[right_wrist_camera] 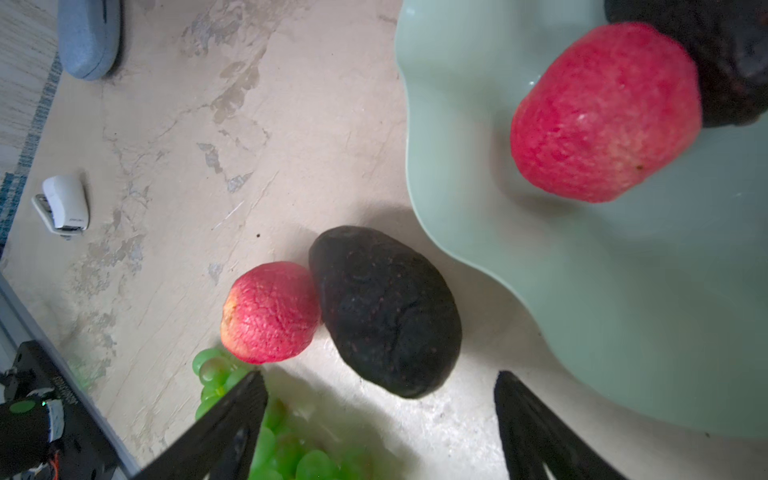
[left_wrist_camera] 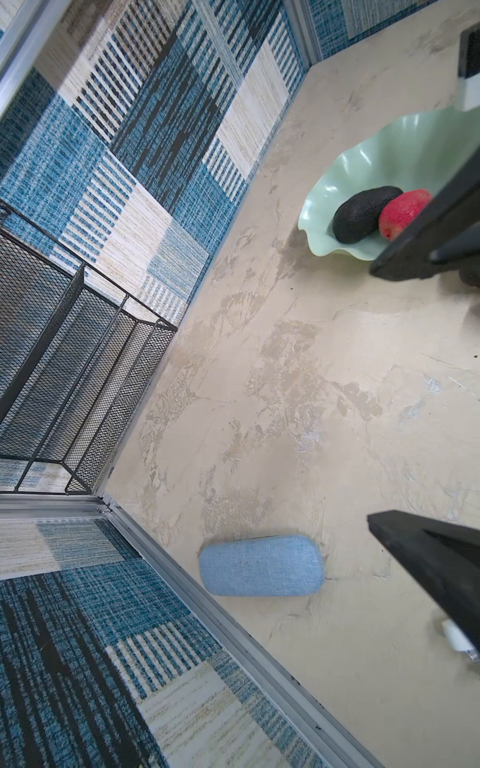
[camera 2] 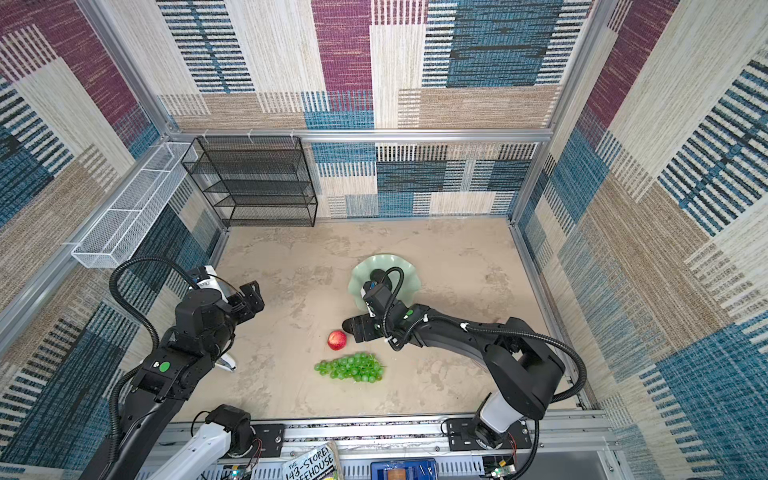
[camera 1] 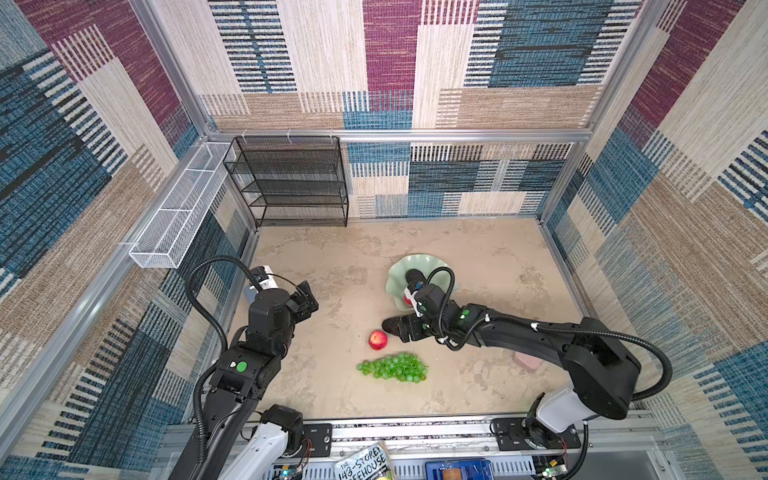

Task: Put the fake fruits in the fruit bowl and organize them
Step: 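Grasp the second avocado with the right gripper while the left arm withdraws, then set the second avocado beside the first in the bowl, release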

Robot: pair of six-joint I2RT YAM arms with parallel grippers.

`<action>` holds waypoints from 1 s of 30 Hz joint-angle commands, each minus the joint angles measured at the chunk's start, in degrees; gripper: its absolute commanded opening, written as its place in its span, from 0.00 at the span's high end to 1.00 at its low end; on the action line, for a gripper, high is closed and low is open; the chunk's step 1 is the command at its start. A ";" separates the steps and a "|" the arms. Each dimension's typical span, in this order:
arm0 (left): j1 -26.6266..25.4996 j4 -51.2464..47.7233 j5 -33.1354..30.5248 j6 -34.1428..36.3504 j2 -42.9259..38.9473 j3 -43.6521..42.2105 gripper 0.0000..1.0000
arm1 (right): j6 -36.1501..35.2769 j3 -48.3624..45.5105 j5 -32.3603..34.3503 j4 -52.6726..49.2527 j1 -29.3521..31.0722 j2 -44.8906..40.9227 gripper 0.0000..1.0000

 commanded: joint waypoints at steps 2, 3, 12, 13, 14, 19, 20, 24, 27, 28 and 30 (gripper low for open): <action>0.16 -1.18 -1.13 0.30 -0.52 -0.10 0.10 | 1.83 1.27 2.90 3.55 0.24 3.15 0.12; 0.16 -1.34 -1.12 0.40 -0.68 -0.16 0.10 | 1.78 1.66 3.27 3.82 0.33 3.90 0.12; 0.35 -1.76 -1.52 0.73 -2.27 -1.11 0.10 | 0.90 4.75 4.76 5.32 1.86 9.94 0.13; 0.33 -1.83 -1.47 0.82 -2.31 -1.29 0.10 | 0.88 4.95 4.93 5.39 2.02 10.47 0.13; 0.42 -1.89 -1.52 0.88 -2.43 -1.27 0.10 | 0.78 5.19 5.02 5.54 2.13 11.07 0.14; 0.52 -2.35 -1.47 1.13 -2.49 -1.30 0.10 | 0.25 6.00 5.44 5.75 2.99 13.11 0.26; 0.51 -2.28 -1.47 1.17 -2.54 -1.37 0.10 | 0.03 6.11 5.66 5.63 3.25 13.43 0.30; 0.52 -2.11 -1.38 1.11 -2.59 -1.65 0.09 | -1.02 6.12 7.30 5.00 4.69 13.16 0.42; 0.58 -1.68 -1.30 0.92 -2.59 -2.18 0.10 | -1.74 6.33 8.22 3.93 5.51 12.08 0.49; 0.65 -1.52 -1.26 0.80 -2.55 -2.34 0.09 | -1.84 6.46 8.44 3.48 5.65 11.55 0.50; 0.66 -1.28 -1.12 0.65 -2.50 -2.52 0.09 | -1.75 6.63 8.93 2.29 5.78 9.59 0.53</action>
